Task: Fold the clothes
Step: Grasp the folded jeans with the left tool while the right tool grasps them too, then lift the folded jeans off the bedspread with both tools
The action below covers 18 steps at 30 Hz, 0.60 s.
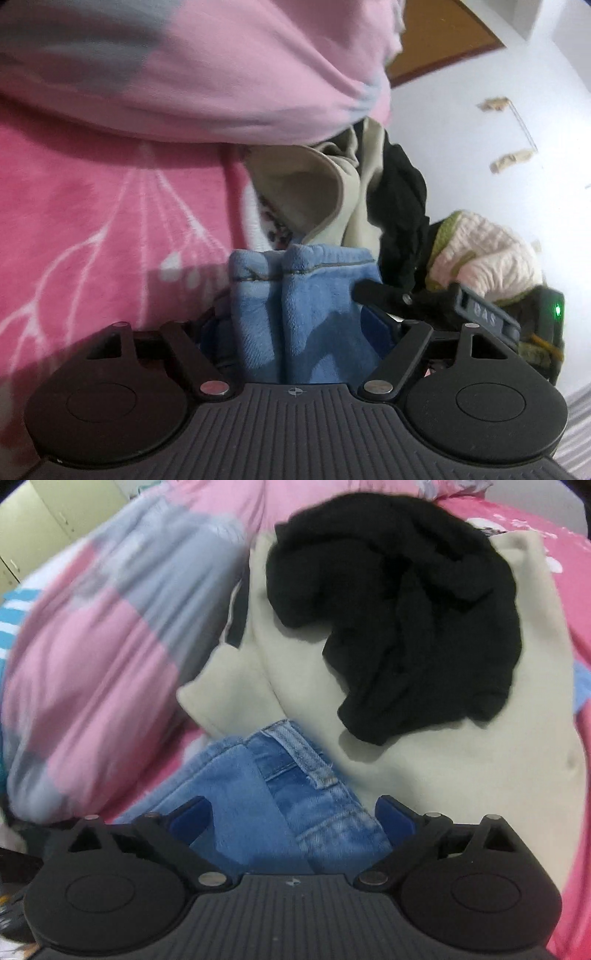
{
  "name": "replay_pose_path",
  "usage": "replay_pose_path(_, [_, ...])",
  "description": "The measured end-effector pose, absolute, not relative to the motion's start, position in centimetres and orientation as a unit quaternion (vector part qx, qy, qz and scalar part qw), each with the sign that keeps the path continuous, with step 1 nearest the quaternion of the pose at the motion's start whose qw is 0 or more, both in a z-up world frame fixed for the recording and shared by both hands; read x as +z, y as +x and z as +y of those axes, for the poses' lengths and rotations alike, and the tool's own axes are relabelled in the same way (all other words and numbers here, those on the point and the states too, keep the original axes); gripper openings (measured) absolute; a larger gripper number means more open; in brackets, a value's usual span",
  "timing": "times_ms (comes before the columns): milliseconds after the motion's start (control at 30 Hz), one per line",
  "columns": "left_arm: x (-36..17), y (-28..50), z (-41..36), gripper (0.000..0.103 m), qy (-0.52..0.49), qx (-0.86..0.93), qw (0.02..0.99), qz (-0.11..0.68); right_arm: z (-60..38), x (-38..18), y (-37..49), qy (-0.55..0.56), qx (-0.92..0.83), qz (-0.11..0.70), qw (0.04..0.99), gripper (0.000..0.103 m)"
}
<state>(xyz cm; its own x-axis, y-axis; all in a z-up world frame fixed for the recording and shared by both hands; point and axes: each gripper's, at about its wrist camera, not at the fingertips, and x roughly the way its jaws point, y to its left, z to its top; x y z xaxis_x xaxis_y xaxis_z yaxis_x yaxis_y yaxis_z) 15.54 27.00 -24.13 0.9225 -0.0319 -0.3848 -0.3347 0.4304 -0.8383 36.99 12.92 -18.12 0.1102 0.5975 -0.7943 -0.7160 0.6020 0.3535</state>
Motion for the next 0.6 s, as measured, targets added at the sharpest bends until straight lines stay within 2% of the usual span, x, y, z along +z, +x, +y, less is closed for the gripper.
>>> replay_pose_path(67, [-24.3,15.7,26.9,0.07,-0.52,0.075,0.834,0.169,12.5,-18.4,36.9,-0.039,0.436,0.496,0.75,0.098])
replay_pose_path(133, [-24.5,15.6,27.2,0.048,-0.532,0.062,0.829,0.162,11.4,-18.2,36.7,-0.025,0.431,0.488,0.758,0.075])
replay_pose_path(233, [-23.8,15.0,27.0,0.041,-0.537,0.045,0.83,0.147,9.0,-17.3,36.3,0.02,0.437,0.476,0.763,0.062])
replay_pose_path(333, [-21.1,14.4,25.7,0.038,-0.49,0.031,0.861,0.134,7.4,-16.0,34.9,0.04,0.436,0.452,0.777,0.057])
replay_pose_path(600, [-9.9,12.4,20.2,0.036,-0.36,-0.06,0.925,0.102,-1.0,-7.1,30.0,0.097,0.456,0.326,0.823,0.056])
